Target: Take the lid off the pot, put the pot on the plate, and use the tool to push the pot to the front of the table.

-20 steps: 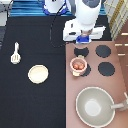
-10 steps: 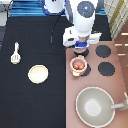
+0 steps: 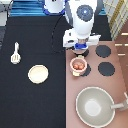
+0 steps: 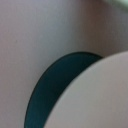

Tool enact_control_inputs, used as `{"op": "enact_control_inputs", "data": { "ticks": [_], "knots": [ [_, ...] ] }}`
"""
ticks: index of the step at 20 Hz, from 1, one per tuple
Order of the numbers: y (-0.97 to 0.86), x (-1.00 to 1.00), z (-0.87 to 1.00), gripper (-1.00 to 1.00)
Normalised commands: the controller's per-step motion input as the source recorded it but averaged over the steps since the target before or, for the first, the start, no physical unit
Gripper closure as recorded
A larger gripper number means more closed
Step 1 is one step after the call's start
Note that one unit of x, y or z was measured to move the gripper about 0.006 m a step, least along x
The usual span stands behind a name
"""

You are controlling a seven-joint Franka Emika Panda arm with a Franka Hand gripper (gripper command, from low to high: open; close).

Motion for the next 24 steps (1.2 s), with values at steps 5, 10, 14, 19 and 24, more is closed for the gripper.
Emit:
{"op": "enact_control_inputs", "data": {
  "ticks": [5, 10, 14, 19, 24],
  "knots": [
    [0.03, -0.02, 0.51, -1.0],
    [0.0, 0.09, 0.87, -1.0],
    [-0.09, 0.54, 0.95, -1.0],
    [-0.1, 0.76, 0.74, -1.0],
    [-0.16, 0.83, 0.59, -1.0]
  ]
}}
